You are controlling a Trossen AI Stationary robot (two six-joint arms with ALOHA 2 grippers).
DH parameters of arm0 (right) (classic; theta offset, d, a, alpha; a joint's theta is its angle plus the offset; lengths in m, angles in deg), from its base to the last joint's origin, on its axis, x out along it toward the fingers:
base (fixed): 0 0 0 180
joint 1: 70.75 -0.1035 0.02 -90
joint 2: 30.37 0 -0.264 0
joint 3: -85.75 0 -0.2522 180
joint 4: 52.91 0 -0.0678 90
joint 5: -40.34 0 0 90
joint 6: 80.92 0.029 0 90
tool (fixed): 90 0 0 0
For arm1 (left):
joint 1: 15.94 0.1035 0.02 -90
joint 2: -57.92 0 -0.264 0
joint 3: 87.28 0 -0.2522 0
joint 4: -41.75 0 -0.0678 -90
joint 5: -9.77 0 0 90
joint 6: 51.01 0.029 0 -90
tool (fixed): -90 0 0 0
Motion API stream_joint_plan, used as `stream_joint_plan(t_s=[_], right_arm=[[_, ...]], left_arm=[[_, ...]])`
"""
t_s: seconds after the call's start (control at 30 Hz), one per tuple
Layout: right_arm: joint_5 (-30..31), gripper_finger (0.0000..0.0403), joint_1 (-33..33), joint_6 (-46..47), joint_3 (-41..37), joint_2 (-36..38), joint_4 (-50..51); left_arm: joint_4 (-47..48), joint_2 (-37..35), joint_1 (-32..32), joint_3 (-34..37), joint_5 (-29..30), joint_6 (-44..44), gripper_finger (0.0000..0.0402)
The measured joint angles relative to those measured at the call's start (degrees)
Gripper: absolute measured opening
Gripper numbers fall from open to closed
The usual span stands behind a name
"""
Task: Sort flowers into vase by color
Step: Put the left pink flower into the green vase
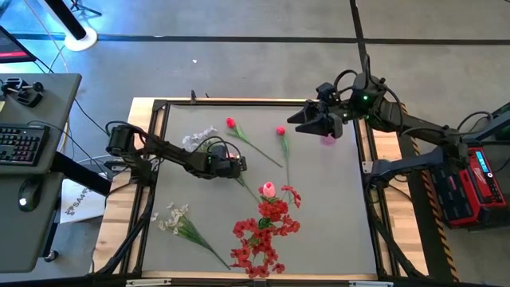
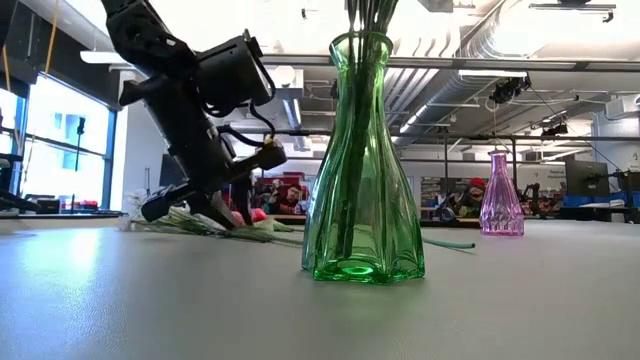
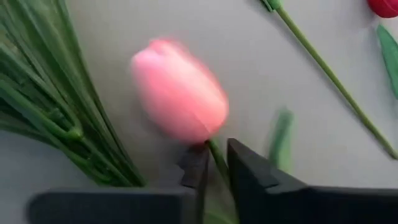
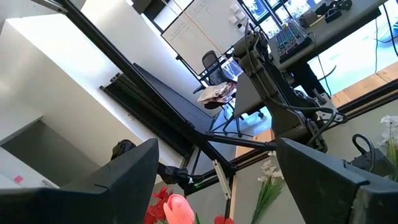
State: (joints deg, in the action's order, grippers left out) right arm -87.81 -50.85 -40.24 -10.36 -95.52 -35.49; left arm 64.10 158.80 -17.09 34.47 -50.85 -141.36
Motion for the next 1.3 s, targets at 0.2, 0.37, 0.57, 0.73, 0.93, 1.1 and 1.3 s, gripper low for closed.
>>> stream_joint_plan(t_s=[0.2,0.37,0.57,0.73,0.93,1.1,1.3], right_arm=[[0.13,0.0314,-0.02,0.90,-0.01,0.00,-0.02],[0.39,0.0314,-0.03,1.48,-0.02,0.00,-0.06],[2.71,0.0314,-0.04,-0.43,-0.02,0.00,-1.56],[8.10,0.0314,-0.04,-1.69,-0.01,0.00,-1.57],[13.90,0.0314,-0.45,-1.66,0.01,0.00,-1.34],[18.14,0.0314,-1.15,0.08,-0.01,0.00,-1.31],[22.69,0.0314,-2.89,2.12,-0.02,0.00,-0.70]], left_arm=[[-0.97,-2.09,0.02,0.35,2.30,1.51,0.0010],[-6.35,-8.14,-0.41,0.31,6.07,10.24,0.0003],[-20.24,-21.53,-1.72,0.24,5.49,37.33,0.0001],[-26.42,-31.87,-6.37,0.14,4.17,56.07,0.0001],[-32.20,-36.39,-13.55,0.13,4.08,72.14,0.0000],[-43.07,-34.55,-18.77,0.15,2.25,82.85,0.0000],[-57.57,-30.60,-22.15,0.15,-1.01,91.33,0.0000]])
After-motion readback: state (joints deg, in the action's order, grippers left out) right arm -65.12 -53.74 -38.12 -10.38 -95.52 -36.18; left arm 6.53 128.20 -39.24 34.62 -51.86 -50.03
